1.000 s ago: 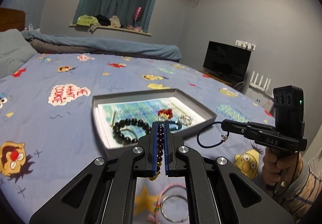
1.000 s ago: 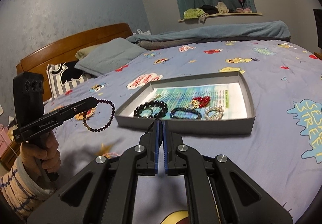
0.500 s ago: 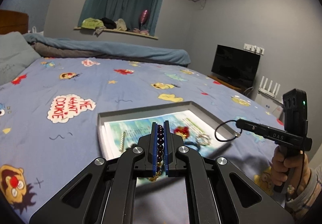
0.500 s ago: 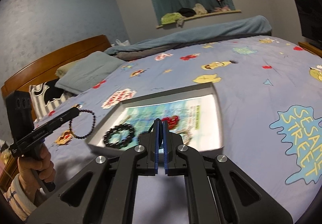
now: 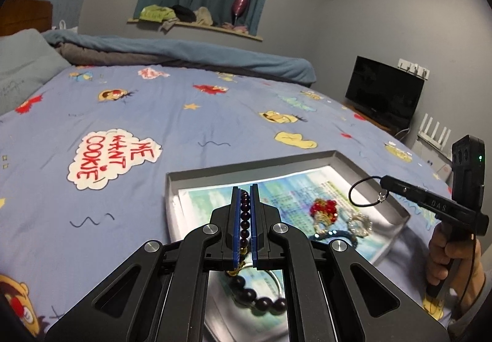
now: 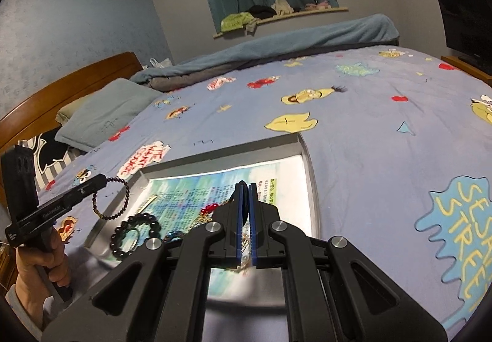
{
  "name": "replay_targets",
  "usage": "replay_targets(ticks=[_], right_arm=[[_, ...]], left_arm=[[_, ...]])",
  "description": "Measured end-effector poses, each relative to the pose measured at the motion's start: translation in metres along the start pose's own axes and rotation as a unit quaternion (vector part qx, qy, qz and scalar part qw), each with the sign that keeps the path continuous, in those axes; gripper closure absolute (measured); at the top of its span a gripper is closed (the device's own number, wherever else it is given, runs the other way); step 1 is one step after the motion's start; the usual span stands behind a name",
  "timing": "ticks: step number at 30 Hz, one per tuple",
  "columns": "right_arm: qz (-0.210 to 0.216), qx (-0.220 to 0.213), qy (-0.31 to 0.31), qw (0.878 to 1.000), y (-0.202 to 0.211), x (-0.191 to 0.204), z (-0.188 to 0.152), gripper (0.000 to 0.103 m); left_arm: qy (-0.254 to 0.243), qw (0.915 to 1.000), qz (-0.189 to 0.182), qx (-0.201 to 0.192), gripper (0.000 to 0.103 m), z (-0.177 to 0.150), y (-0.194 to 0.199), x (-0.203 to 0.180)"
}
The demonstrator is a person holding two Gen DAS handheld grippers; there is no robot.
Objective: Organize jewelry
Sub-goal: 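Carry both pieces over the grey box and open both tools, then move both tools back to the pink string bracelet and silver hoop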
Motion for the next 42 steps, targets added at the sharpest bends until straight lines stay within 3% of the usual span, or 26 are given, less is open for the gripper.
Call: replay_targets(ticks=[5, 17, 21, 23, 24, 30, 32, 34, 42], right_arm=[[-0.001, 0.019, -0.004, 1.000, -0.019, -0.002, 0.003, 0.099], [-0.012, 0.037, -0.005, 0.999, -0.037, -0.002, 0.001, 0.098], [-0.013, 0.034, -0.004, 0.999, -0.035, -0.002, 0.001, 0.093], [-0.015, 0.029, -0.004, 0.999, -0.033, -0.002, 0.001, 0.076], [-0.014, 0.026, -0.006, 1.000, -0.031, -0.002, 0.001, 0.074], [-0.007, 0.015, -0.002, 1.000, -0.022, 0.000, 0.001, 0.074], [-0.006, 0.013, -0.002, 1.000, -0.019, 0.001, 0.000, 0.070], [-0.004, 0.010, -0.002, 1.000, -0.016, 0.002, -0.002, 0.064], [0.003, 0.004, 0.018, 1.000, 0.005, 0.014, -0.013, 0.056]], left_arm=[[0.011, 0.9999, -0.002, 0.013, 0.097, 0.005, -0.013, 0.011], [0.000, 0.9975, 0.034, 0.063, 0.096, -0.006, -0.035, 0.016], [-0.001, 0.9977, 0.041, 0.053, 0.084, -0.006, -0.029, 0.017], [-0.002, 0.9978, 0.043, 0.050, 0.083, -0.005, -0.026, 0.017], [-0.003, 0.9979, 0.044, 0.048, 0.081, -0.005, -0.024, 0.017], [-0.004, 0.9984, 0.047, 0.031, 0.053, -0.005, -0.012, 0.017], [-0.008, 0.9983, 0.052, 0.025, 0.034, -0.006, -0.008, 0.015], [-0.013, 0.9982, 0.056, 0.019, 0.030, -0.007, -0.004, 0.011], [-0.023, 0.9980, 0.056, 0.018, 0.025, -0.024, 0.027, 0.002]])
Point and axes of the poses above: each gripper's, at about its wrist camera, not at the fingertips, and y roughly against the way its jaws point, x to its left, z to its top, the point moved 1 cm from there along -y, roughly the way its jaws point, and after that the axes turned 2 degrees about -z, right-handed, at the moved point
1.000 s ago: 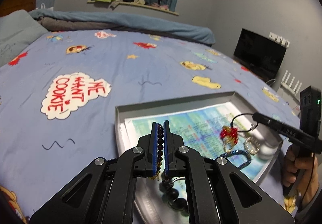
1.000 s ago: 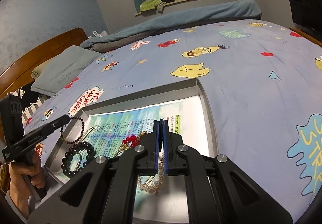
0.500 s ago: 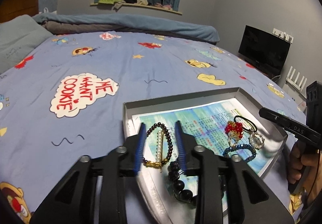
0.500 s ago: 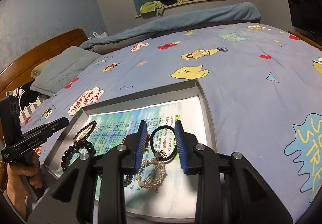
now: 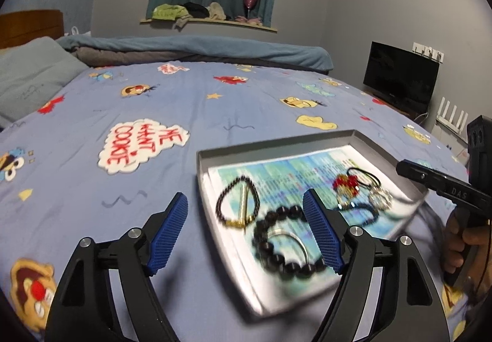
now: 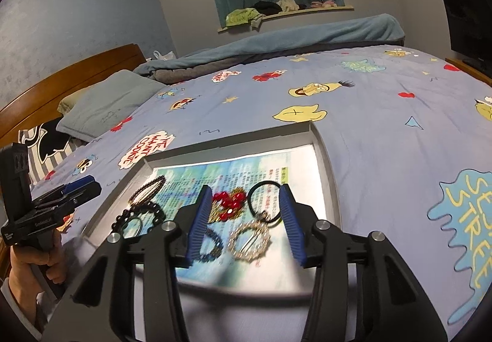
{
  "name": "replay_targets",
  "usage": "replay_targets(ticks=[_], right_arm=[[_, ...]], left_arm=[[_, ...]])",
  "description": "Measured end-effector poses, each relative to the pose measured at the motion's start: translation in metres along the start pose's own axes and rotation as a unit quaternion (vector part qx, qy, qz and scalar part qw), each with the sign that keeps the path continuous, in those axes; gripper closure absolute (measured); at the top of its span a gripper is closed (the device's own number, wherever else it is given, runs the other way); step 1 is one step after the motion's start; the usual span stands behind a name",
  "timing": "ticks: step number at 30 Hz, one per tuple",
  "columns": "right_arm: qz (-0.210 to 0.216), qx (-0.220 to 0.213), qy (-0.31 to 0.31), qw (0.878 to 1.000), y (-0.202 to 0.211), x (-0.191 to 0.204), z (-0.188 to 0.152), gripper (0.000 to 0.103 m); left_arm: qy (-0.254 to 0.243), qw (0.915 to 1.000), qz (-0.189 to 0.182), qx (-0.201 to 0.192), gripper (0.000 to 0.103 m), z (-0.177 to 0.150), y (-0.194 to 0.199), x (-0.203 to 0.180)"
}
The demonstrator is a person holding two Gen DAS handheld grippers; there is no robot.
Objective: Organize jewelry
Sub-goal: 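Move both tools back to the pink string bracelet and silver hoop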
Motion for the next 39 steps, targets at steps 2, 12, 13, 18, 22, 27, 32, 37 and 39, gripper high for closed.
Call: replay_targets(ticks=[2, 12, 13, 18, 22, 27, 32, 37, 39], right_arm=[[0.002, -0.002, 0.006, 1.000, 0.008, 0.004, -0.003, 0.055], [0.034, -0.008, 0.034, 0.999, 0.043, 0.030, -0.023, 0.049], [0.034, -0.007, 0.037, 0.999, 0.044, 0.032, -0.025, 0.045], [0.037, 0.000, 0.045, 0.998, 0.051, 0.039, -0.037, 0.039], [0.037, 0.000, 0.049, 0.998, 0.059, 0.043, -0.046, 0.029], [0.033, 0.005, 0.059, 0.998, 0.063, 0.044, -0.056, 0.024], [0.035, 0.014, 0.062, 0.997, 0.063, 0.042, -0.062, 0.024], [0.044, 0.021, 0.071, 0.996, 0.065, 0.044, -0.068, 0.023], [0.048, 0.025, 0.080, 0.995, 0.065, 0.047, -0.070, 0.023]], left_arm=[[-0.006, 1.0000, 0.002, -0.002, 0.025, -0.004, 0.009, -0.002], [-0.009, 0.9999, 0.013, -0.001, 0.022, -0.037, 0.050, -0.009], [-0.009, 0.9999, 0.011, -0.001, 0.022, -0.041, 0.054, -0.010], [-0.013, 0.9999, -0.009, 0.003, 0.022, -0.059, 0.073, -0.021], [-0.026, 0.9993, -0.023, 0.013, 0.022, -0.072, 0.080, -0.030], [-0.030, 0.9987, -0.031, 0.026, 0.022, -0.083, 0.080, -0.031], [-0.041, 0.9970, -0.055, 0.034, 0.022, -0.091, 0.079, -0.039], [-0.066, 0.9933, -0.080, 0.050, 0.037, -0.098, 0.073, -0.055], [-0.071, 0.9913, -0.091, 0.063, 0.046, -0.099, 0.067, -0.059]])
Point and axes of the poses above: each gripper's, at about its wrist camera, not at the fingertips, and y roughly against the way its jaws point, x to its left, z to its top, the point moved 1 cm from there along -y, roughly the way its jaws point, and after that the axes turned 2 degrees about -z, right-handed, at the moved point
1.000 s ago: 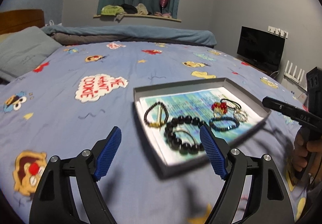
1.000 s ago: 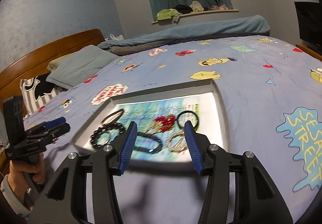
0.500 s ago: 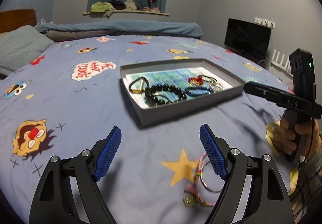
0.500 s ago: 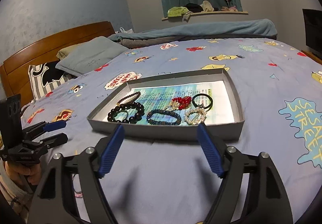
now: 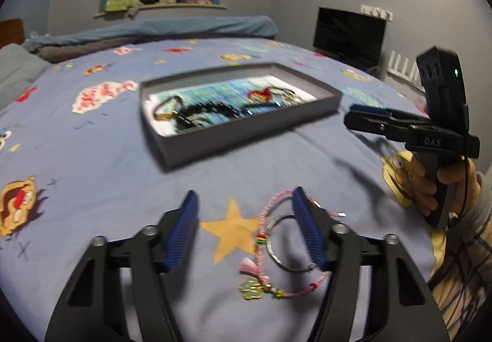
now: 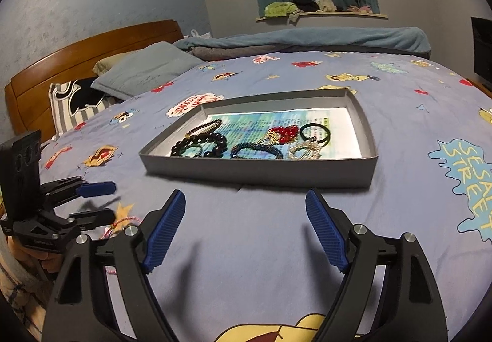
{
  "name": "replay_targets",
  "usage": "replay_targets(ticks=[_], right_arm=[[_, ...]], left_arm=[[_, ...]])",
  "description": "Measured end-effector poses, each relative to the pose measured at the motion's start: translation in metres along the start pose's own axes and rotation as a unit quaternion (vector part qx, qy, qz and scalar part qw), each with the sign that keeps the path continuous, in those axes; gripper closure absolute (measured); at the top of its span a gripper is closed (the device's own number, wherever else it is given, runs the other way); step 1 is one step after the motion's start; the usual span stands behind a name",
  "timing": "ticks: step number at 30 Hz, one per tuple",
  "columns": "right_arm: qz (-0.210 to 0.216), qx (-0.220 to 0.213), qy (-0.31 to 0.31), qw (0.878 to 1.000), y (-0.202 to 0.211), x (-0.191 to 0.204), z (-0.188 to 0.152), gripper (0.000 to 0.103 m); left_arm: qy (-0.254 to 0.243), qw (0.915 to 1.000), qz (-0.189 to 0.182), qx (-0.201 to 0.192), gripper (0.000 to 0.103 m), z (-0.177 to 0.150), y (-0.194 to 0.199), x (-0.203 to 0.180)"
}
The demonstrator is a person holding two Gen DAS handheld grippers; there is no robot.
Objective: Organize jewelry
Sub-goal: 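Move both tools back to the pink string bracelet and silver hoop, then grasp the pink string bracelet with the left tool while the right grasps the silver hoop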
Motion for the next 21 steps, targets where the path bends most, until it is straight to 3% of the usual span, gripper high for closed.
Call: replay_targets(ticks=[6, 8, 10, 15, 21], right_arm=[[-0.016, 0.003, 0.019, 1.000, -0.002, 0.009, -0.004, 0.021], [-0.020, 0.003, 0.020, 1.000, -0.002, 0.009, -0.004, 0.017], [-0.011, 0.003, 0.019, 1.000, -0.002, 0.008, -0.005, 0.012], [0.054, 0.030, -0.014, 0.998, -0.004, 0.007, -0.009, 0.009], [0.063, 0.034, 0.011, 0.997, -0.003, 0.025, -0.012, 0.009]], left_arm=[[-0.019, 0.9994, -0.014, 0.027, 0.064, -0.005, -0.013, -0.012], [-0.020, 0.9992, -0.014, 0.030, 0.088, -0.006, -0.013, -0.011], [-0.015, 0.9993, -0.023, 0.026, 0.100, -0.005, -0.011, -0.009], [0.001, 0.9996, -0.026, -0.001, 0.100, -0.002, 0.004, 0.001], [0.036, 0.9992, -0.002, -0.020, 0.100, -0.002, 0.024, 0.029]])
Point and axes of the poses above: each gripper's, at about its wrist camera, not at the fingertips, and y roughly against the way its jaws point, x to its left, z to its top, the point moved 1 cm from there along -y, roughly the way its jaws point, and after that the axes turned 2 degrees about -z, right-handed, at the moved point
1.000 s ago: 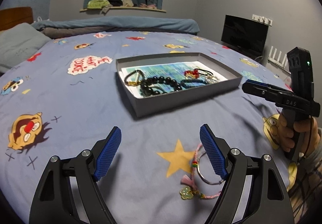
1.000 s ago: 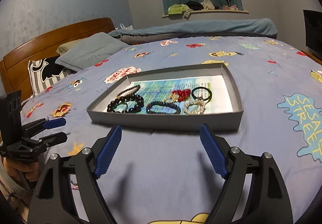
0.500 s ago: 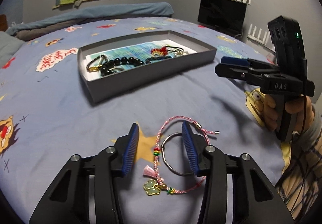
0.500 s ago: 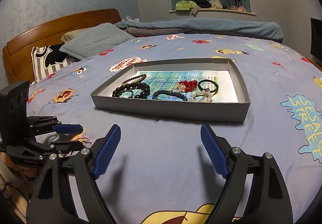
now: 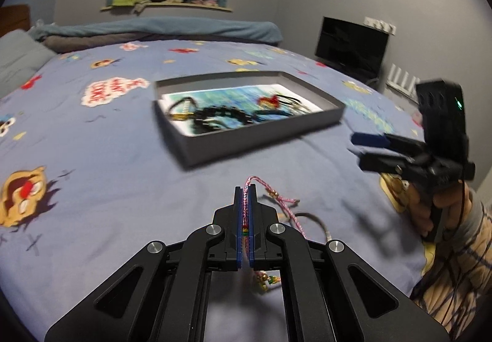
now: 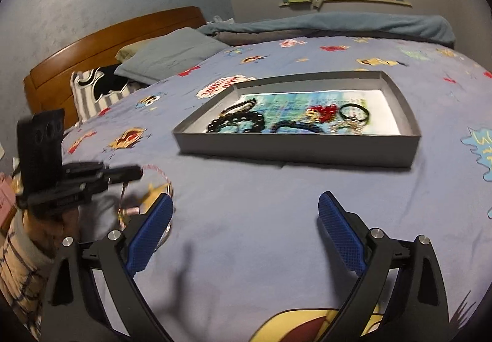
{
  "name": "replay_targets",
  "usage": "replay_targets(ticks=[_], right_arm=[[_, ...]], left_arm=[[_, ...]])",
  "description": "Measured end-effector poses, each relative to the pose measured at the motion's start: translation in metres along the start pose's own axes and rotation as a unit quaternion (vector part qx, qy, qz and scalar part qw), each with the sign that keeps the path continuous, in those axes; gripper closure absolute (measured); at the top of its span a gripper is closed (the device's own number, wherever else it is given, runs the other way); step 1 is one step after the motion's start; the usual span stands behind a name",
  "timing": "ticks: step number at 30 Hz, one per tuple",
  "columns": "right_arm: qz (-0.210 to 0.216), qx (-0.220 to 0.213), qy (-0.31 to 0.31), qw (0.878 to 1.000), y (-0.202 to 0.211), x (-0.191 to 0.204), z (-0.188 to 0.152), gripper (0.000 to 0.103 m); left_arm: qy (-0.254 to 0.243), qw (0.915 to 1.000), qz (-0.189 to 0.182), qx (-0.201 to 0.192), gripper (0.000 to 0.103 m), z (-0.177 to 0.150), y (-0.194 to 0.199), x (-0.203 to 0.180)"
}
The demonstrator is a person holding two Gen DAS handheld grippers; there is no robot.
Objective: Organize jewelry
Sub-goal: 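Grasp the pink string bracelet with the left tool while the right grasps the silver hoop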
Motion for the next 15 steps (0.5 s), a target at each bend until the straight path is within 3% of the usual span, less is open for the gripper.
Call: replay_targets(ticks=[3, 10, 15], right_arm=[[0.006, 0.008, 0.020, 1.000, -0.004, 0.014, -0.002, 0.009], [0.021, 0.027, 0.079, 0.996, -0.018, 0.055, -0.010, 0.009], [0.016, 0.041, 0.124, 0.991, -0.028, 0.080, -0.019, 0.018]], left_arm=[[0.020, 0.9997, 0.003, -0.012, 0.100, 0.000, 0.011, 0.013], [0.067, 0.9966, 0.047, -0.012, 0.100, -0.008, 0.027, 0.048], [0.097, 0.9941, 0.048, -0.009, 0.100, -0.013, 0.032, 0.064]])
Point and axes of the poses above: each gripper's, at about its wrist camera, not at the fingertips, and y roughly against the way its jaws point, x to its left, z to its top, the point moved 1 cm from there along -y, roughly the way its jaws point, and after that the axes turned 2 degrees about -z, right-handed, at the moved point
